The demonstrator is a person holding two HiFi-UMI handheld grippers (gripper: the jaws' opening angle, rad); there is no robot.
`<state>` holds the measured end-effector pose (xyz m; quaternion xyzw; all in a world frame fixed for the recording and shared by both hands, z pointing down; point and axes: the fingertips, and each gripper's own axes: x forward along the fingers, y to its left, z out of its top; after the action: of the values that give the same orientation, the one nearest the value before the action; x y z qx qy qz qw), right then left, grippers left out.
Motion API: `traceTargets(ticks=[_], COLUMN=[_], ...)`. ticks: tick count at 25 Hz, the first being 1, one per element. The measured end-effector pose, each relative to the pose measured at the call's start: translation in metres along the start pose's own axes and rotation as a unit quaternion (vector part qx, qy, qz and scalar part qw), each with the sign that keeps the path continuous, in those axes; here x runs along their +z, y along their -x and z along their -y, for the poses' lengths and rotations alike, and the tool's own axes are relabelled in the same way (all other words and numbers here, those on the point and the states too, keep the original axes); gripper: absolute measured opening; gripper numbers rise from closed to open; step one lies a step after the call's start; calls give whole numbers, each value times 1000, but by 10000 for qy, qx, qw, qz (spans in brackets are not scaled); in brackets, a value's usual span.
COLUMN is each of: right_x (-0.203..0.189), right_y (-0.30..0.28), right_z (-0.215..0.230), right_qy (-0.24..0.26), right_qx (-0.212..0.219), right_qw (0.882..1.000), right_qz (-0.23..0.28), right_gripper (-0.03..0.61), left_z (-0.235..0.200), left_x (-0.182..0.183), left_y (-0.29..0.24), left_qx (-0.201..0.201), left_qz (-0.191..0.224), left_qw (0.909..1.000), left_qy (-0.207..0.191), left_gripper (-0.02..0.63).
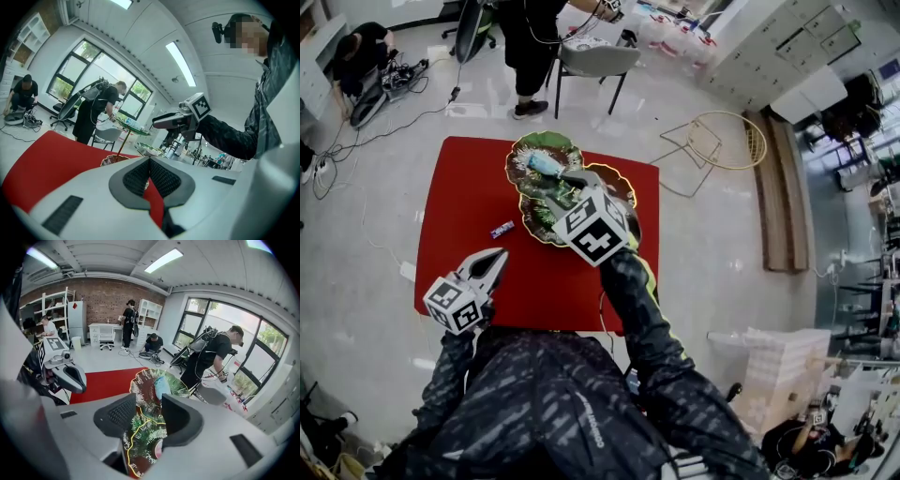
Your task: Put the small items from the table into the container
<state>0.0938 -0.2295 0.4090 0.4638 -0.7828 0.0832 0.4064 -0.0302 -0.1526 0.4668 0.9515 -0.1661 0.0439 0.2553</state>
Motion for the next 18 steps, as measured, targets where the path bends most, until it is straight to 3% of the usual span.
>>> traceTargets(ticks=[11,18], right_x=[-32,-57], right_y=[23,20], right_z=[-36,-61], right_qy=[-171,-181], right_qx=[59,366], right_qw=[9992,9984], right_qz=[344,403], right_gripper=[53,31], left_z=[29,36], left_x=[4,-4], left_y=[-9,-6], left_qx=[-226,-181], left_qz=[-5,62], left_qw=[9997,9998], left_qy=[-108,-65], left_gripper=[9,10])
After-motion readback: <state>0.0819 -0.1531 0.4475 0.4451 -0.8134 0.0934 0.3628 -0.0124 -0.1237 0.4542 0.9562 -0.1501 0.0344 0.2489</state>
